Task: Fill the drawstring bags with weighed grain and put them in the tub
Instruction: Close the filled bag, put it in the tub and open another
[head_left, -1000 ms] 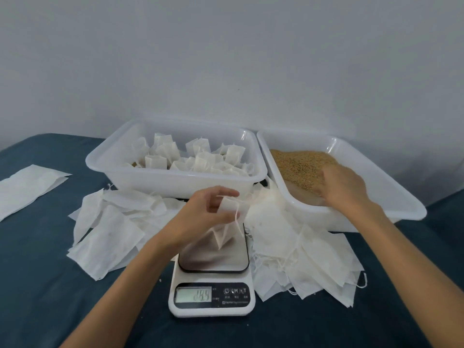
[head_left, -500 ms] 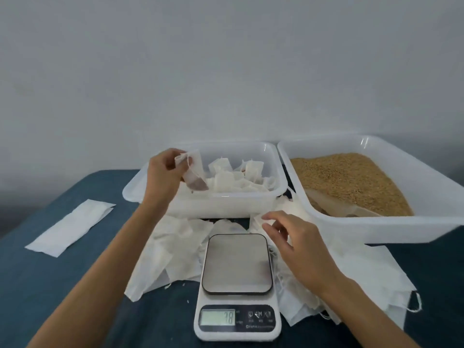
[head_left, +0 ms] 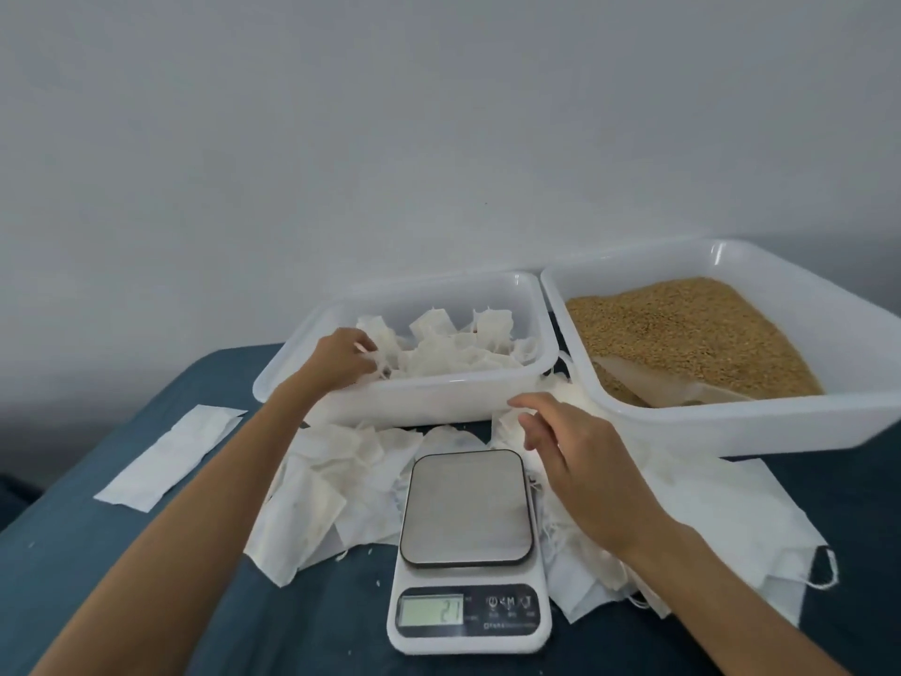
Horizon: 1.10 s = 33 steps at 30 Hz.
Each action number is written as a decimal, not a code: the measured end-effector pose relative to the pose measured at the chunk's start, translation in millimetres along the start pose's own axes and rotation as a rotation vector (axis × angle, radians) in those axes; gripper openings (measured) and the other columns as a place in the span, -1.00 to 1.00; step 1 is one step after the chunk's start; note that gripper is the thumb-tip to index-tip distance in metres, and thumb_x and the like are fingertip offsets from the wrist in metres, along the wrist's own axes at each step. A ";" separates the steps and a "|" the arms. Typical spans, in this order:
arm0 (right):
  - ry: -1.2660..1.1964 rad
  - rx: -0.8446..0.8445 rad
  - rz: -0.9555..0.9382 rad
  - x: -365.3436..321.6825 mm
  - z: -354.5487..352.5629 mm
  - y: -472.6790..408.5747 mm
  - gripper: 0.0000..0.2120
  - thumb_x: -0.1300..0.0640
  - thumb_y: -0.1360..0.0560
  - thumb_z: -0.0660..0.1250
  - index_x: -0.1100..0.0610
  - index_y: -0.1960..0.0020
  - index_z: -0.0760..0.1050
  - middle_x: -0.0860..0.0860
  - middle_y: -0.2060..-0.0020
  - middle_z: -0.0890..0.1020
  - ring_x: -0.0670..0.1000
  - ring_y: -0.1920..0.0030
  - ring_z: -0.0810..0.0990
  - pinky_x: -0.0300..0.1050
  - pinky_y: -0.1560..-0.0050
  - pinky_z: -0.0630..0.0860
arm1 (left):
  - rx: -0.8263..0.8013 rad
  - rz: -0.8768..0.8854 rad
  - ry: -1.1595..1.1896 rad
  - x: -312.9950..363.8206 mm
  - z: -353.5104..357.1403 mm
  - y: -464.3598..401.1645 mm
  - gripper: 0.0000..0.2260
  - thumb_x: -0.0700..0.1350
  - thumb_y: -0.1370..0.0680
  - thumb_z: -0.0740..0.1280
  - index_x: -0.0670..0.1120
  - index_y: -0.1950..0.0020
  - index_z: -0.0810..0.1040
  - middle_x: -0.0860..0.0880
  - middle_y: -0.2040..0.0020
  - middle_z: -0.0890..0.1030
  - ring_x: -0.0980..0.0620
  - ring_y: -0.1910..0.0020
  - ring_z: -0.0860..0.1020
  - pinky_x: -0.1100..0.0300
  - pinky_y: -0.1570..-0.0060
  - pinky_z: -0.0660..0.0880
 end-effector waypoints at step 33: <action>-0.319 -0.037 0.119 6.6 6.3 -1.3 -0.87 0.08 -0.62 0.31 -0.09 -0.11 0.59 -0.17 0.17 0.67 -0.07 0.15 0.65 -0.34 0.18 0.51 | 0.271 0.281 0.532 -10.9 -5.0 176.3 -0.78 -0.30 -0.64 0.37 0.03 -0.02 0.65 0.12 0.02 0.72 0.21 0.05 0.63 0.42 0.10 0.49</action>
Point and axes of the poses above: each hand's wrist, its own y-axis away from the middle knuckle, its own z-axis out of the palm, x = y × z, the point moved 2 cm from there along -y, towards the middle knuckle
